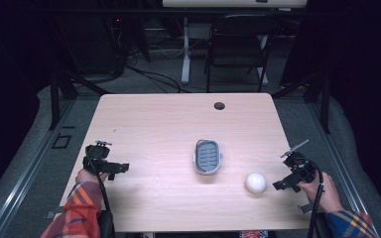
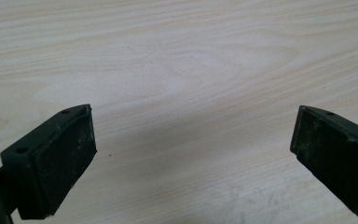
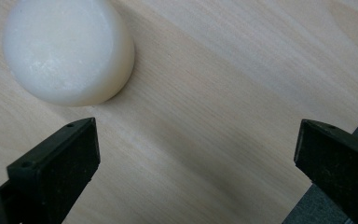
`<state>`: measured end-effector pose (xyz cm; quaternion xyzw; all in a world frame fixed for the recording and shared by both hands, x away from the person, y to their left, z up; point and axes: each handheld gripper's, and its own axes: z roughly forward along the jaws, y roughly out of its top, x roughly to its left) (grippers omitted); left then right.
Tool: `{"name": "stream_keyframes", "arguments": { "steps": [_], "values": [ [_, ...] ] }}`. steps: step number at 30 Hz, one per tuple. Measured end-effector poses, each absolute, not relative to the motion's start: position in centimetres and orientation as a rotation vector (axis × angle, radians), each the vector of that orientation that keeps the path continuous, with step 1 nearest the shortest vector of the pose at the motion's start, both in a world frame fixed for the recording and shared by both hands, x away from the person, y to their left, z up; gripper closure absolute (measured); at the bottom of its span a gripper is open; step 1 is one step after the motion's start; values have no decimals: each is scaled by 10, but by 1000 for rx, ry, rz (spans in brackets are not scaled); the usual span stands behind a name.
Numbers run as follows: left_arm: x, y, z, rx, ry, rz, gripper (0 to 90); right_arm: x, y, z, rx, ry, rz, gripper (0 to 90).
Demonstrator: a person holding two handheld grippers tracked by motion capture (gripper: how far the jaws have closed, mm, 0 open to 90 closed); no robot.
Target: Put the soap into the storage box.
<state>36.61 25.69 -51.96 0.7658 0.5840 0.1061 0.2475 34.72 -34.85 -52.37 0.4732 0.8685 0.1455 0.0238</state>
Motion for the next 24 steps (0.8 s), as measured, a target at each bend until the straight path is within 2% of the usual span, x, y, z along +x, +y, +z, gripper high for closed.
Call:
{"name": "stream_keyframes", "arguments": {
  "steps": [24],
  "values": [
    [367, 254, -521, 2124, 1584, 290, 1, 344, -335, -526, 1377, 2704, 335, 0]
  ]
}}
